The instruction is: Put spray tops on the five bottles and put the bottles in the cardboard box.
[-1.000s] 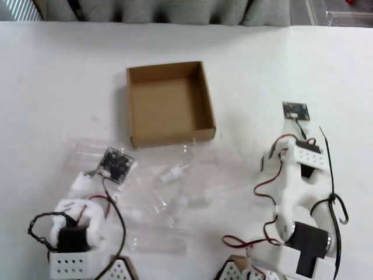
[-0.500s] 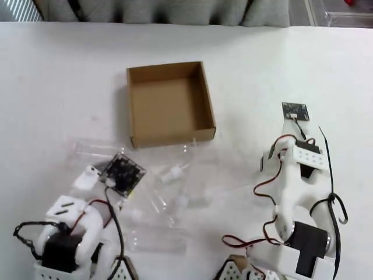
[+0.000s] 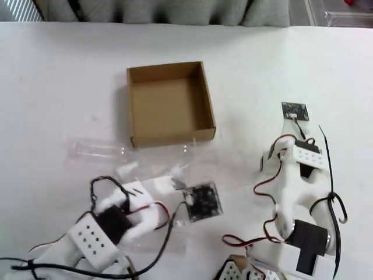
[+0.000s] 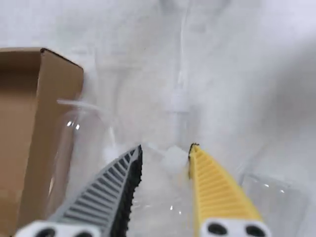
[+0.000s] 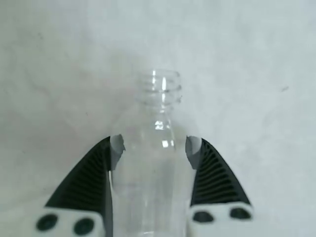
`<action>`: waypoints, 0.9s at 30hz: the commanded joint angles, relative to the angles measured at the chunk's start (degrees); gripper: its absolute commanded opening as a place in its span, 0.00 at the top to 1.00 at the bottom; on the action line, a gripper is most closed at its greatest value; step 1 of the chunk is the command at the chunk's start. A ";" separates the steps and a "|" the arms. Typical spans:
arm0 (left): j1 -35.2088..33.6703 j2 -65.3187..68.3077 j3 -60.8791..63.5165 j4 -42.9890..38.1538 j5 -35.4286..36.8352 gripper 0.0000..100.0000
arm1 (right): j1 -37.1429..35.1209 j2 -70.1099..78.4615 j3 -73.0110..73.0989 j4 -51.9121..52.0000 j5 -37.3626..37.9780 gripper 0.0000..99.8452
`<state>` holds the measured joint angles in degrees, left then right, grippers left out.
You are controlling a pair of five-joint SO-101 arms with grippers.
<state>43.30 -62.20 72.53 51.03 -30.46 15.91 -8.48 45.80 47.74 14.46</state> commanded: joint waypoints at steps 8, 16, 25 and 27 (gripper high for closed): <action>1.19 16.13 -2.37 -14.51 -9.76 0.84 | 0.75 0.40 -2.55 0.66 -0.26 0.98; 1.10 39.08 -11.69 -22.51 -9.76 0.83 | 0.66 0.40 -2.73 0.57 -0.18 0.98; -2.42 47.08 -16.35 -23.91 -5.71 0.72 | 0.66 0.40 -2.73 0.57 -0.18 0.98; -2.42 47.25 -16.35 -23.91 -5.36 0.72 | 0.66 0.40 -2.73 0.57 -0.18 0.98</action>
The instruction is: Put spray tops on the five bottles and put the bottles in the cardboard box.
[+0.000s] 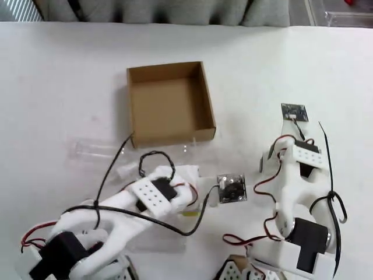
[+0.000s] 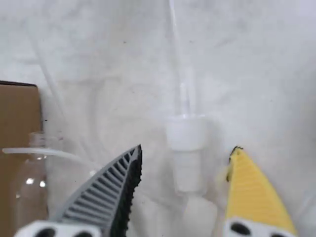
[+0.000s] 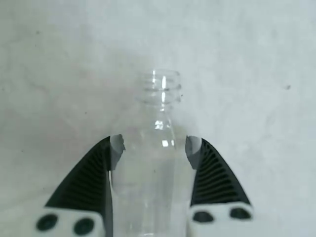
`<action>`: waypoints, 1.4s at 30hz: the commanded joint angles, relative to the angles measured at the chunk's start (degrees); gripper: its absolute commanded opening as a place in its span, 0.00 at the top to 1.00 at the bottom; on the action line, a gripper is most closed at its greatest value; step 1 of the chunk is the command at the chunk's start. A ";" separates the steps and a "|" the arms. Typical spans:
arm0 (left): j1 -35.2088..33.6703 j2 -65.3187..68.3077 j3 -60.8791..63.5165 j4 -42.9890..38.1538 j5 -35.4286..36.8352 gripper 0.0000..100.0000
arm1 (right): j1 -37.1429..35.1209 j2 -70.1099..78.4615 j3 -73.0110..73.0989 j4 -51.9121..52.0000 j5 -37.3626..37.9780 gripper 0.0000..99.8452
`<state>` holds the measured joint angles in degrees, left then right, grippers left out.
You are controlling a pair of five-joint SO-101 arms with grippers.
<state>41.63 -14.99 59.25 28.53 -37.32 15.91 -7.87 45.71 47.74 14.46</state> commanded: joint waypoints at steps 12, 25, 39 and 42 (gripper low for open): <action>-4.44 0.31 -5.10 0.18 8.09 0.72 | 0.66 -0.22 -2.46 0.66 -0.18 0.98; -14.37 -12.97 -4.75 3.60 21.89 0.72 | 0.84 -0.22 -2.55 0.57 -0.18 0.98; -49.19 -40.84 -2.37 28.22 24.26 0.72 | 0.66 -0.22 -2.46 0.57 -0.26 0.98; -59.12 -40.84 -0.44 25.85 24.53 0.72 | 0.66 -0.22 -2.37 0.57 -0.26 0.98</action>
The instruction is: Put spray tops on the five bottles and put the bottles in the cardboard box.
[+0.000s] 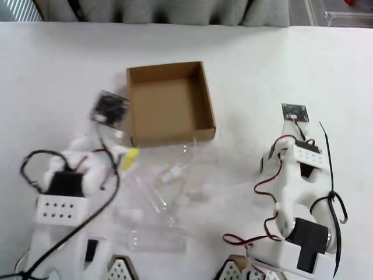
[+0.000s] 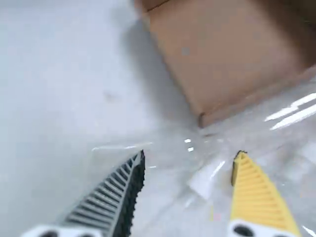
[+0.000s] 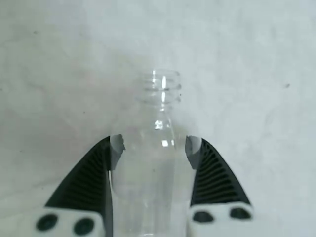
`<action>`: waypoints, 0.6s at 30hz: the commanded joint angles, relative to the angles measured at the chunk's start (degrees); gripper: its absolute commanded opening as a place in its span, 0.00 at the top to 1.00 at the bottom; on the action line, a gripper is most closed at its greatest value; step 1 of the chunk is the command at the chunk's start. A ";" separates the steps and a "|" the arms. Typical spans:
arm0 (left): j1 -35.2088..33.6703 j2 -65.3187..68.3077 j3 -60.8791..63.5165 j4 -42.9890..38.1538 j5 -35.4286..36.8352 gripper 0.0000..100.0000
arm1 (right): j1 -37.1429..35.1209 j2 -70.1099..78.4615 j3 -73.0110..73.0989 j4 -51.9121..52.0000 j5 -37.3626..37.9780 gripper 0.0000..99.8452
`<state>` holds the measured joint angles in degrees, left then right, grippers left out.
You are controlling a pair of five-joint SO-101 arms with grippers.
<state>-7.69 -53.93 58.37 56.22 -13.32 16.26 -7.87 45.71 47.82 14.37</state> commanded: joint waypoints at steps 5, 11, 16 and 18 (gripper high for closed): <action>-14.20 -1.89 1.32 -4.40 -3.08 0.72 | 0.31 -0.22 -2.37 0.57 -0.18 0.98; -12.44 -1.89 2.02 -9.49 -24.62 0.72 | 0.31 -0.22 -2.29 0.57 -0.18 0.98; -7.96 -1.98 9.85 -13.01 -48.44 0.72 | 0.31 -0.22 -2.20 0.66 -0.18 0.98; -5.93 -2.33 11.34 -12.92 -50.20 0.72 | 0.31 -0.22 -2.20 0.66 -0.18 0.98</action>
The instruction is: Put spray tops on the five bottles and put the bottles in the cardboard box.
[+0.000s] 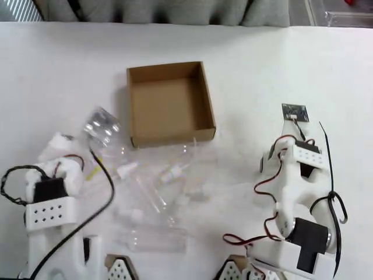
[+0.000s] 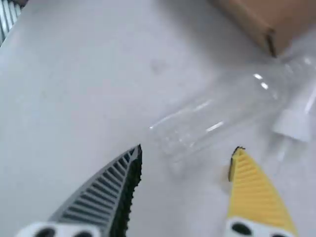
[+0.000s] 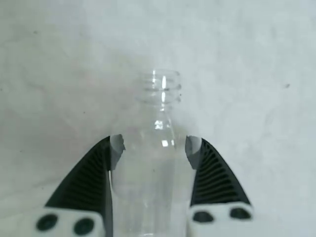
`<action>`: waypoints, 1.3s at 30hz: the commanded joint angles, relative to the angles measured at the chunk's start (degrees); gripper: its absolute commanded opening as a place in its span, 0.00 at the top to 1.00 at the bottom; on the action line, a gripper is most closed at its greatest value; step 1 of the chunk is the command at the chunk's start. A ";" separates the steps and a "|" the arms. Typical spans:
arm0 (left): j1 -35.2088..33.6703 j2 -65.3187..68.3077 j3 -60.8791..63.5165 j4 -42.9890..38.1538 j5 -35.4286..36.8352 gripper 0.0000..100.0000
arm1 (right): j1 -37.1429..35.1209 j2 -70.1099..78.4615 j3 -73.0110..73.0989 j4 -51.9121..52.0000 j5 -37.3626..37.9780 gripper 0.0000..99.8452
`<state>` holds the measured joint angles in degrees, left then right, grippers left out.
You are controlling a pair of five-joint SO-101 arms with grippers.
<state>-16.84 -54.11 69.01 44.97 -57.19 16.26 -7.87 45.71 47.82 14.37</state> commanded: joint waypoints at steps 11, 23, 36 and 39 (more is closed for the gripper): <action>6.11 -1.98 1.05 2.11 -16.79 0.62 | 0.31 -0.22 -2.29 0.57 -0.18 0.98; 9.80 -1.63 -1.76 -5.54 -27.16 0.66 | 0.31 -0.22 -2.29 0.48 -0.09 0.98; 11.56 29.85 -21.98 -2.73 -26.99 0.66 | 0.31 -0.22 -2.29 0.31 -0.09 0.98; 11.56 34.42 -23.82 -2.90 -27.25 0.66 | 0.31 -0.22 -2.37 0.31 -0.09 0.98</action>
<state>-5.93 -22.73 50.02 41.45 -83.82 16.26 -7.87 45.71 47.82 14.37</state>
